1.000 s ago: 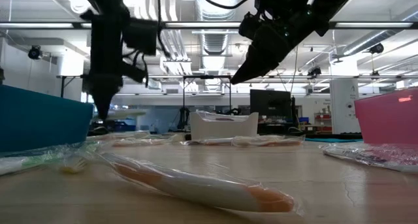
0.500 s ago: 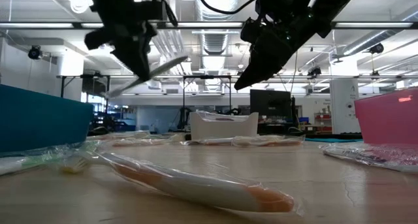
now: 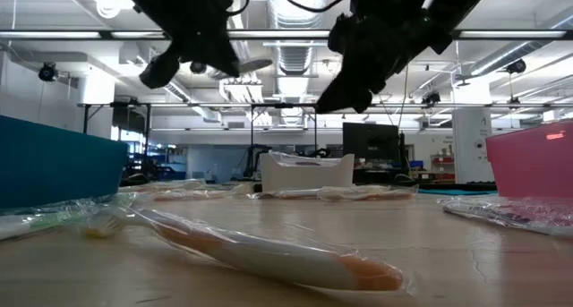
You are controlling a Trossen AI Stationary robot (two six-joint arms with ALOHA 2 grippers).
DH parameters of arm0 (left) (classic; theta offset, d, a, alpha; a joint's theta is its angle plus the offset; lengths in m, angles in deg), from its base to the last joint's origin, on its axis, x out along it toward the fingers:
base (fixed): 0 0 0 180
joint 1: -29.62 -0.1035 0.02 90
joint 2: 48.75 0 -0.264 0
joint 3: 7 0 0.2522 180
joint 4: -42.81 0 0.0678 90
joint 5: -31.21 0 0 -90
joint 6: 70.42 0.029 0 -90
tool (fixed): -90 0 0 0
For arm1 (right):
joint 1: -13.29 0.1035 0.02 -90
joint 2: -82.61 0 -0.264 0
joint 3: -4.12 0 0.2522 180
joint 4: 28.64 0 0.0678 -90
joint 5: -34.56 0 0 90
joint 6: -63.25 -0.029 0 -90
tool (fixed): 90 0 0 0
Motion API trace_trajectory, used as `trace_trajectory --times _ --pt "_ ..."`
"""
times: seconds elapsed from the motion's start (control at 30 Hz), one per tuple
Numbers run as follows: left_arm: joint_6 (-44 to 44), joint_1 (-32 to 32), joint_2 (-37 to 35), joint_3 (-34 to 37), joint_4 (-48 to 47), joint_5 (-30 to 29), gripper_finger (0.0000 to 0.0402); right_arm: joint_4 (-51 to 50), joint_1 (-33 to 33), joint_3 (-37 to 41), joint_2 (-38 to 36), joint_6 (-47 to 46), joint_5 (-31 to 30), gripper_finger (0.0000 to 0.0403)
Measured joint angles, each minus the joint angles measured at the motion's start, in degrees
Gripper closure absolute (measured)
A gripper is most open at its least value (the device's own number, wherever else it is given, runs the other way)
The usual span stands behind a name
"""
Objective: Pick & Place Toothbrushes
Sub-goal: Put the green toothbrush into the pink bin
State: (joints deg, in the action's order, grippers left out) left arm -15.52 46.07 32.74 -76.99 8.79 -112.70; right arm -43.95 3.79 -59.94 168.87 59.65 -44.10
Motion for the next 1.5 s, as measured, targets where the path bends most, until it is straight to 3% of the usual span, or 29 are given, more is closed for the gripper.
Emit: trace_trajectory --times 0.2,0.47,0.83,1.5 --pt "20.7 0.0 0.0 3.5 13.2 -0.5 0.0384 7.4 0.0 0.0 0.0 -3.0 6.5 0.0258" --pt "41.9 0.0 2.3 5.9 27.9 -7.5 0.0384 17.0 0.2 1.6 0.1 -8.7 8.7 0.0242" --pt "47.1 -1.4 8.7 2.8 35.6 -7.7 0.0383 18.2 0.3 1.7 0.1 -9.5 8.5 0.023" --pt "52.5 -5.1 9.1 -1.1 37.9 -3.4 0.0383 19.6 0.2 1.7 0.1 -8.9 8.0 0.0283"
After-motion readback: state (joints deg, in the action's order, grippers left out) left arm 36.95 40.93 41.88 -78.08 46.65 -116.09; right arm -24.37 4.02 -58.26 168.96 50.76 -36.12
